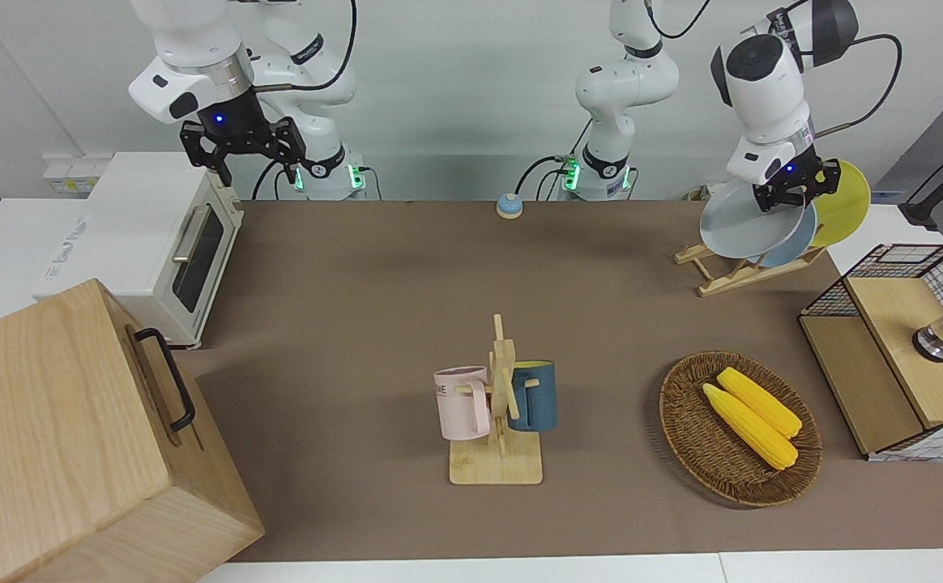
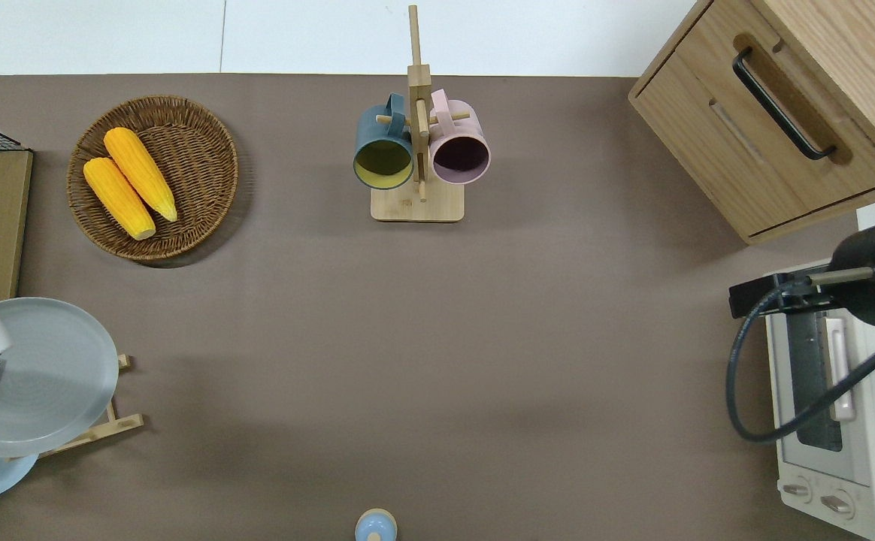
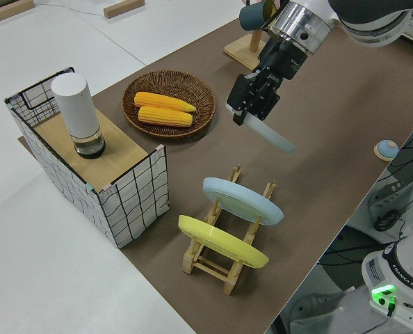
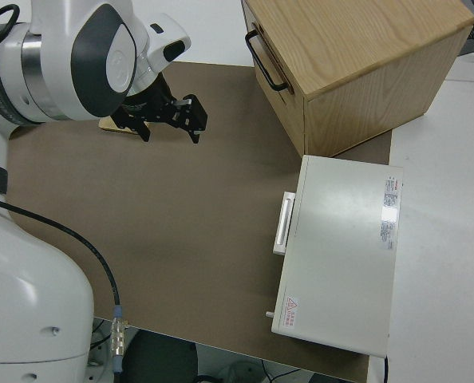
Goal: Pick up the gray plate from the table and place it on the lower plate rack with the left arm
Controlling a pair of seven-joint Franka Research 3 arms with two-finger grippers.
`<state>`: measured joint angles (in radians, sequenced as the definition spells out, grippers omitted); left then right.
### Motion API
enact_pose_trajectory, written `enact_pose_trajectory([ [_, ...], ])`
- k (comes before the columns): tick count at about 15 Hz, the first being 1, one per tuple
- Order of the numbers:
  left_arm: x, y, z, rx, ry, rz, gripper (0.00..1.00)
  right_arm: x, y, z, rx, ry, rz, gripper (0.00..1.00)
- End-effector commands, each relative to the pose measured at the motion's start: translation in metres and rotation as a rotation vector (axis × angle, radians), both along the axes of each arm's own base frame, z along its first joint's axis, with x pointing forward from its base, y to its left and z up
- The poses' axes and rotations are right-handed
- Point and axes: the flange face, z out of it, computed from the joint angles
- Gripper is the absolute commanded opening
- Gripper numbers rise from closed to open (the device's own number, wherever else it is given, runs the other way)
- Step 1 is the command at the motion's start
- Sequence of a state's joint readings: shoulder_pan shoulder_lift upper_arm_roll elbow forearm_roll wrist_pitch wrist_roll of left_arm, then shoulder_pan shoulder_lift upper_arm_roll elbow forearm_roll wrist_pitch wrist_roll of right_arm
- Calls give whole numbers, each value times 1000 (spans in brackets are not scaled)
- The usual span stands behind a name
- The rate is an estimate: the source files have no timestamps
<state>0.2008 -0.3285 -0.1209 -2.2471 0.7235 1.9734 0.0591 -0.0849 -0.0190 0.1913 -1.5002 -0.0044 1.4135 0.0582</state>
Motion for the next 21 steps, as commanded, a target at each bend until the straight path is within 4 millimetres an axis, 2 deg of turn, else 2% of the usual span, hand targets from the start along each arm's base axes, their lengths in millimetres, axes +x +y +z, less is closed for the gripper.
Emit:
enact_pose_trajectory([
  [1,-23,-22,-24,155,-44,-2,0,-2,0,3,6,7,-2,990],
  [3,-31,-37,-42,235,-72,8,0,-3,1,3,6,7,0,987],
  [6,-42,-45,-61,345,-128,70,0,-3,1,3,6,7,0,990],
  [17,-38,-39,-71,255,-105,163,0,-3,1,3,6,7,0,990],
  [19,-32,-40,-57,269,-94,185,0,-2,0,3,6,7,-2,990],
  [21,-32,-40,-62,283,-83,202,0,-3,1,3,6,7,2,990],
])
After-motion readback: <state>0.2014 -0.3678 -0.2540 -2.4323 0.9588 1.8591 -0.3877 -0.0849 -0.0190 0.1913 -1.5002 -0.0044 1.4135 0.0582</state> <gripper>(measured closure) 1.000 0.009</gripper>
